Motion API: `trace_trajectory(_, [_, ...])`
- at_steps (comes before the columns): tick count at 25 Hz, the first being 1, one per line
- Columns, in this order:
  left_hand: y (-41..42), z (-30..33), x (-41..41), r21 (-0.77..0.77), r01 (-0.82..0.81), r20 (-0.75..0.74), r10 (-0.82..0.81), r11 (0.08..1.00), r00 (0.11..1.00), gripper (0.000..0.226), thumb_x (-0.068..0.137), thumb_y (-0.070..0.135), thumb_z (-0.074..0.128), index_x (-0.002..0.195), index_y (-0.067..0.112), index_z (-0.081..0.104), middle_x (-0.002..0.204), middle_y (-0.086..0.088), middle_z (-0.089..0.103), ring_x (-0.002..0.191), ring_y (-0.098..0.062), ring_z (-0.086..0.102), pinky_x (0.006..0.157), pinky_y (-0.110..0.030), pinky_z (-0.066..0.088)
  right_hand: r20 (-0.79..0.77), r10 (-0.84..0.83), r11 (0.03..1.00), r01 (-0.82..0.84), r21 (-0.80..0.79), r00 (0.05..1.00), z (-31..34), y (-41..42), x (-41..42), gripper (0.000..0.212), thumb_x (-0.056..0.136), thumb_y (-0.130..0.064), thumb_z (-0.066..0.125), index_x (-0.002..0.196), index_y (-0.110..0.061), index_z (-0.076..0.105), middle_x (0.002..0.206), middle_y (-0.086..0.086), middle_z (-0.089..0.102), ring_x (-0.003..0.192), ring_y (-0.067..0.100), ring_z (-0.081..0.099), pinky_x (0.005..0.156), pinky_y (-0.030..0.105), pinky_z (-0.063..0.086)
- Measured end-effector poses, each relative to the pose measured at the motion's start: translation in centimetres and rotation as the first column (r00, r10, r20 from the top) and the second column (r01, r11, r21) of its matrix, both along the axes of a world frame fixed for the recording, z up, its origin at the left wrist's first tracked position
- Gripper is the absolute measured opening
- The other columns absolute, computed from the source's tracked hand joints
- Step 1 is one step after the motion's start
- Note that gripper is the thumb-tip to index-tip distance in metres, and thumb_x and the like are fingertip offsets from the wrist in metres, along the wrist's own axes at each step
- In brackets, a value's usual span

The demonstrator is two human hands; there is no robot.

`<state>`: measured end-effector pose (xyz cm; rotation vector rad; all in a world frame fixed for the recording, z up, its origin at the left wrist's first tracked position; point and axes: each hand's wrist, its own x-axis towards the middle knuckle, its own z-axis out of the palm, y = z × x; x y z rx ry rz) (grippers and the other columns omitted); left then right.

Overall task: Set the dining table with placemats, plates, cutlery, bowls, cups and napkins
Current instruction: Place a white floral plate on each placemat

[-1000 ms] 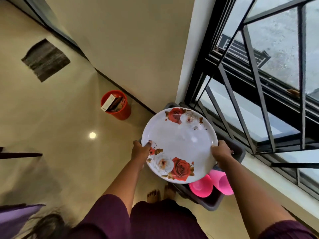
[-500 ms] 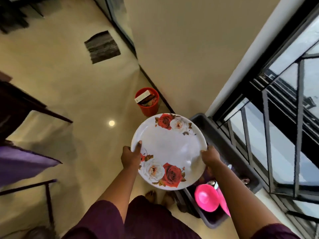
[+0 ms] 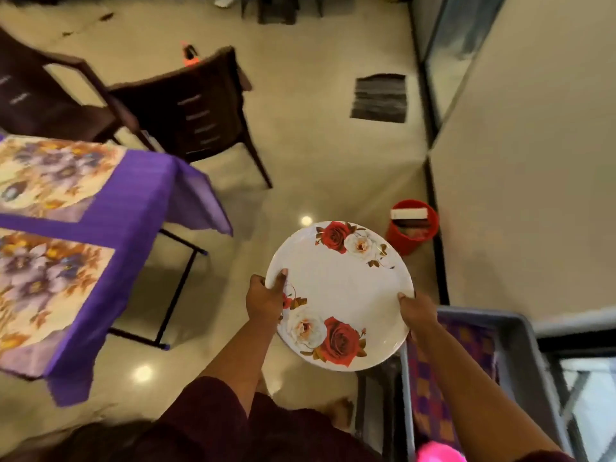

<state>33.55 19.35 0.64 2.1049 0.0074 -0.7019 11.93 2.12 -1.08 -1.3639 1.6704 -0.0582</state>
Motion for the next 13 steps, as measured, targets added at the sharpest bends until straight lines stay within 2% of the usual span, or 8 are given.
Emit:
trace_trajectory(2, [2.9, 0.2, 2.9, -0.036, -0.085, -0.059, 0.082, 0.996, 0.995, 0.063, 0.079, 0.067, 0.062, 0.104, 0.01, 0.054, 0.093, -0.01, 0.068, 0.079, -0.025, 0.068, 0.071, -0.044, 0.06, 0.034, 0.086, 0.996, -0.087, 0.002, 0.996, 0.7, 0.9, 4.2, 0.039, 0.1, -0.022, 0.049, 0.134, -0.004, 0.048, 0.128, 0.018, 0.056, 0.103, 0.031, 0.053, 0.083, 0.038, 0.044])
trace_trajectory(5, [6.7, 1.1, 6.8, -0.174, -0.246, -0.23, 0.203, 0.954, 0.952, 0.053, 0.083, 0.062, 0.061, 0.107, 0.015, 0.053, 0.099, -0.011, 0.07, 0.074, -0.022, 0.069, 0.061, -0.038, 0.059, 0.046, 0.183, 0.982, -0.18, -0.048, 0.982, 1.5, 2.5, 10.3, 0.04, 0.101, -0.024, 0.047, 0.137, -0.008, 0.045, 0.13, 0.016, 0.054, 0.111, 0.034, 0.053, 0.089, 0.041, 0.043])
trace_trajectory(7, [8.9, 2.2, 9.2, -0.217, -0.317, -0.28, 0.252, 0.923, 0.926, 0.047, 0.086, 0.059, 0.059, 0.106, 0.018, 0.051, 0.097, -0.008, 0.069, 0.078, -0.024, 0.071, 0.064, -0.038, 0.059, 0.009, 0.24, 0.965, -0.237, -0.112, 0.971, 2.2, 3.9, 14.2, 0.038, 0.1, -0.025, 0.047, 0.134, -0.006, 0.048, 0.127, 0.019, 0.057, 0.111, 0.038, 0.055, 0.092, 0.043, 0.045])
trace_trajectory(11, [14.3, 3.8, 14.6, -0.304, -0.432, -0.3, 0.345, 0.849, 0.889, 0.043, 0.091, 0.055, 0.053, 0.114, 0.02, 0.044, 0.097, -0.001, 0.066, 0.08, -0.021, 0.069, 0.058, -0.031, 0.056, 0.035, 0.321, 0.93, -0.308, -0.199, 0.947, 3.6, 8.3, 22.6, 0.034, 0.1, -0.026, 0.046, 0.129, -0.008, 0.051, 0.122, 0.019, 0.06, 0.108, 0.04, 0.056, 0.091, 0.047, 0.047])
trace_trajectory(13, [17.1, 4.2, 17.5, -0.285, -0.495, -0.283, 0.422, 0.821, 0.861, 0.043, 0.094, 0.056, 0.047, 0.123, 0.026, 0.043, 0.102, 0.005, 0.062, 0.082, -0.015, 0.064, 0.065, -0.033, 0.054, 0.057, 0.366, 0.913, -0.346, -0.216, 0.929, 4.2, 10.7, 27.1, 0.032, 0.101, -0.025, 0.045, 0.126, -0.006, 0.052, 0.12, 0.02, 0.06, 0.107, 0.04, 0.056, 0.087, 0.043, 0.046])
